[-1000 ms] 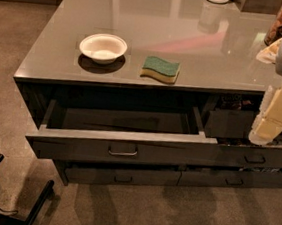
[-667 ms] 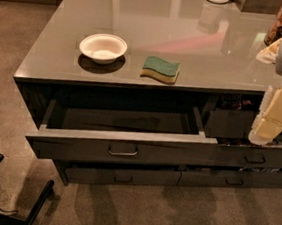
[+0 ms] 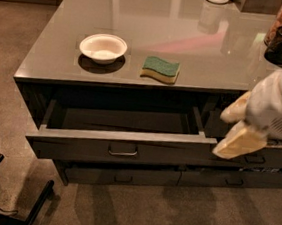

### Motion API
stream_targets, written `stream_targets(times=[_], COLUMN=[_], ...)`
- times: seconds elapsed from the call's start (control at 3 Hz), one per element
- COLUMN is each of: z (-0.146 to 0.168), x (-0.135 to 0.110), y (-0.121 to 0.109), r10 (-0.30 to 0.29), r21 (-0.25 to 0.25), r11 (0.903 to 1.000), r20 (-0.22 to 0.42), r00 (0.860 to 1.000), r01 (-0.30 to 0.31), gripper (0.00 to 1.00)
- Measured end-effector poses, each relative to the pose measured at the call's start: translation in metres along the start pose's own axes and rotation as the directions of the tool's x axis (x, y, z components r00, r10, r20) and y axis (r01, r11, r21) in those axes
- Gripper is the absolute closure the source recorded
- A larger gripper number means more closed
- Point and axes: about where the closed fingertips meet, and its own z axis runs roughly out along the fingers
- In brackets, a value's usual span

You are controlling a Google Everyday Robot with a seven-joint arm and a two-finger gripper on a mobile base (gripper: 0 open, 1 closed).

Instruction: Close top drawer

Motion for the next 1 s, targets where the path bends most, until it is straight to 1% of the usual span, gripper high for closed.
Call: stream_targets(times=[0.33,0.67,1.0], z=[0.081,0.105,0.105], x=[-0.003,0.003,0.003], y=[0.031,0.038,0.038], r10=[0.017,0.028,0.028], r21=[-0.078,-0.066,-0.066], r11=[0.9969,0.9976,0.9976], r20=[0.086,0.086,0.086], r00=[0.996,0.996,0.996], r01=[-0.010,-0.023,-0.023], gripper=[0.65,0.89,1.00])
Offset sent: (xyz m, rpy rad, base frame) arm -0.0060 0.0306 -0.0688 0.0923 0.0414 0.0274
